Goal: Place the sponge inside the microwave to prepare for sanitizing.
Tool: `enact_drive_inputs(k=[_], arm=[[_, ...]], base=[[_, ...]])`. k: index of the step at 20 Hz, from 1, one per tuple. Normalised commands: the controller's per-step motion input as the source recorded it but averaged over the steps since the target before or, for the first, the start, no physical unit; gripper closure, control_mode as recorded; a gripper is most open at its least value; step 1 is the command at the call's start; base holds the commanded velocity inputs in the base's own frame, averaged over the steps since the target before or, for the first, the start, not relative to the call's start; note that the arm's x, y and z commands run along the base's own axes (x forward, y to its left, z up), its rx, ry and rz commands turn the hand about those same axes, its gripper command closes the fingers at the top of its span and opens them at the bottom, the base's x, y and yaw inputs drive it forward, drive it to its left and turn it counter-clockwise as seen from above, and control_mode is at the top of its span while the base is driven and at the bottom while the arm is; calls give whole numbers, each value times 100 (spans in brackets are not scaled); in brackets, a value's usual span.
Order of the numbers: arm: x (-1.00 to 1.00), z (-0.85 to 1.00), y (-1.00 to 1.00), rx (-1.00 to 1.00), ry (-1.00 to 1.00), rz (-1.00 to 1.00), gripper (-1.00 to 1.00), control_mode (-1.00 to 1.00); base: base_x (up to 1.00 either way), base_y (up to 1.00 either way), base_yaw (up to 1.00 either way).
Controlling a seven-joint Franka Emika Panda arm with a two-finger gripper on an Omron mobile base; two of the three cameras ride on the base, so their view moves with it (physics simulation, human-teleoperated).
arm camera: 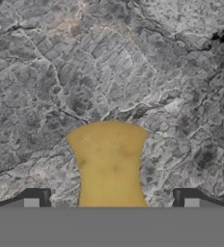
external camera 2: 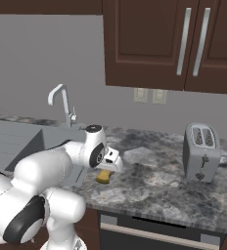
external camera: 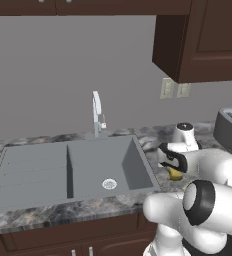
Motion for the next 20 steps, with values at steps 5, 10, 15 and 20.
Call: enact_drive_inputs(k=[5, 10, 15, 20], arm=[[22, -14, -11, 0, 8, 3, -100, -100], [7, -7, 0, 0, 3, 5, -100, -100], [0, -13, 0, 0, 0, 4, -100, -100], [0, -20, 0, 2, 0, 1, -100, -100]], base=[[0, 0, 0], [0, 0, 0], [0, 0, 0], [0, 0, 0]])
